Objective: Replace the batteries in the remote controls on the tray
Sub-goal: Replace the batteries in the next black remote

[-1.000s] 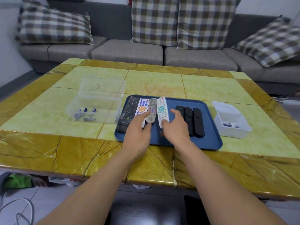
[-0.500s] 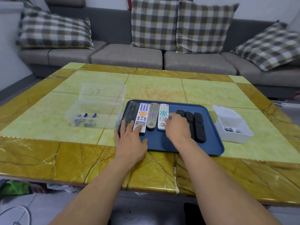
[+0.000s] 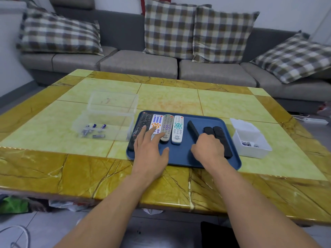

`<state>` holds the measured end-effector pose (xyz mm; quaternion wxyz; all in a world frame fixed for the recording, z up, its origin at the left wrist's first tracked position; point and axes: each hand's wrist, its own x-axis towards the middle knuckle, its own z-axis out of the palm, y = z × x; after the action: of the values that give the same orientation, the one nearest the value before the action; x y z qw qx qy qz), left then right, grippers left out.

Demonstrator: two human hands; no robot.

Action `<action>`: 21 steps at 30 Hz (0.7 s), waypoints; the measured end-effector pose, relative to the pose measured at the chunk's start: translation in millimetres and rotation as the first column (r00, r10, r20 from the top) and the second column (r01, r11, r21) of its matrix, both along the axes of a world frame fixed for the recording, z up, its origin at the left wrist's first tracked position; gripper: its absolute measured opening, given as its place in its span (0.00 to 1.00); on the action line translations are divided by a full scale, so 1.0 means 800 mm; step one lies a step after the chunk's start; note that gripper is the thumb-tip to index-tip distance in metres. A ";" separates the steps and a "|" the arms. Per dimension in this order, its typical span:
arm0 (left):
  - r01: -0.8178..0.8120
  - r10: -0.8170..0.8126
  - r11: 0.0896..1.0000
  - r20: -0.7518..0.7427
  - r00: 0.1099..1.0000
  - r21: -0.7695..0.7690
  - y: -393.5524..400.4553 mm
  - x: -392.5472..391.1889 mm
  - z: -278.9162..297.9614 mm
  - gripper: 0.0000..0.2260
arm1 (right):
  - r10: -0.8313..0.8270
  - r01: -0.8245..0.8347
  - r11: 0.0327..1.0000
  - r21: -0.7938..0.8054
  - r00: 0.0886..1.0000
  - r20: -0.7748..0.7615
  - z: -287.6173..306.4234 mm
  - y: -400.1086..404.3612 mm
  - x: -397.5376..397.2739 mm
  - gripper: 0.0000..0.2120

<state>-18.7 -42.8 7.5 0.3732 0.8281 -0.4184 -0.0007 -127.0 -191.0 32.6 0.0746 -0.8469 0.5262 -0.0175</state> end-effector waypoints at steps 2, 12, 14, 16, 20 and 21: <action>0.010 -0.012 0.996 -0.017 1.000 -0.093 0.001 -0.002 0.002 0.21 | -0.020 0.017 0.999 0.033 0.997 0.074 0.005 -0.002 -0.004 0.08; -0.188 -0.221 0.890 -0.753 0.620 -0.416 -0.013 -0.010 0.035 0.17 | -0.172 -0.418 0.797 0.436 0.535 0.827 0.046 0.069 -0.010 0.08; -0.260 -0.232 0.853 -0.776 0.587 -0.453 -0.013 -0.008 0.034 0.18 | -0.242 -0.439 0.740 0.509 0.532 0.811 0.037 0.077 -0.009 0.09; -0.283 -0.237 0.837 -0.777 0.583 -0.468 -0.012 -0.009 0.031 0.14 | -0.391 -0.434 0.663 0.610 0.493 0.777 0.030 0.077 -0.005 0.10; -0.268 -0.246 0.840 -0.771 0.588 -0.472 -0.009 -0.009 0.030 0.09 | -0.480 -0.459 0.592 0.663 0.460 0.747 0.025 0.073 0.000 0.08; -0.265 -0.243 0.840 -0.765 0.597 -0.474 -0.008 -0.008 0.030 0.07 | -0.473 -0.459 0.589 0.665 0.470 0.745 0.026 0.072 0.001 0.09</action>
<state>-24.8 -49.4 31.5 0.7383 0.5986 -0.1821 -0.2518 -126.5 -133.0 53.2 0.7088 -0.5711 0.3566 -0.2104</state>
